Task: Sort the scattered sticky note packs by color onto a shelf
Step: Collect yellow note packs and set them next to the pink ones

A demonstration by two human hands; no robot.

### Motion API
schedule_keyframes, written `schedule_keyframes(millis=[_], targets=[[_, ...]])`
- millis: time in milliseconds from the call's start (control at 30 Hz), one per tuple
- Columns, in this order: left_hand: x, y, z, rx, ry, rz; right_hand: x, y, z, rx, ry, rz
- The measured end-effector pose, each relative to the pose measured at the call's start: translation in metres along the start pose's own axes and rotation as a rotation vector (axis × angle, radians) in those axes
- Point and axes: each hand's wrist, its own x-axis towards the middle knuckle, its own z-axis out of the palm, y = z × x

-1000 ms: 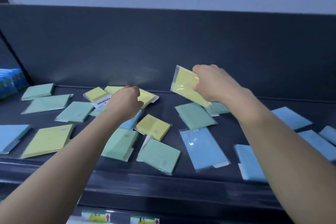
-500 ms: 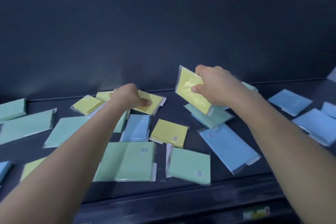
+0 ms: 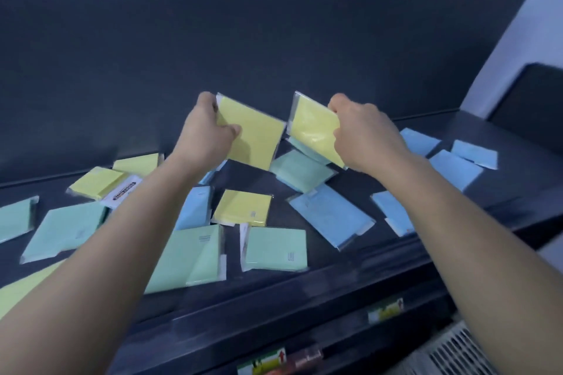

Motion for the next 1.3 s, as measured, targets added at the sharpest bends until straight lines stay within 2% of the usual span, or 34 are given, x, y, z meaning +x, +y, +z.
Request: schedule_keyframes(millis=[133, 300, 467, 667, 900, 1067, 1300], targets=[[-0.032, 0.045, 0.043, -0.154, -0.123, 0.131, -0.039, 0.055, -0.032, -0.019, 0.075, 0.126], [-0.092, 0.117, 0.122, -0.2, -0.329, 0.255, -0.122, 0.146, -0.088, -0.076, 0.125, 0.324], [-0.18, 0.204, 0.205, -0.226, -0.545, 0.425, -0.24, 0.233, -0.151, -0.111, 0.21, 0.629], [-0.31, 0.294, 0.292, -0.322, -0.868, 0.661, -0.394, 0.312, -0.211, -0.215, 0.244, 0.908], [-0.456, 0.38, 0.353, -0.374, -1.209, 0.841, -0.564, 0.352, -0.269, -0.328, 0.313, 1.266], [-0.532, 0.417, 0.384, -0.36, -1.423, 0.921, -0.647, 0.362, -0.289, -0.356, 0.356, 1.506], [-0.571, 0.457, 0.441, -0.401, -1.463, 0.931, -0.697, 0.405, -0.311, -0.44, 0.362, 1.721]])
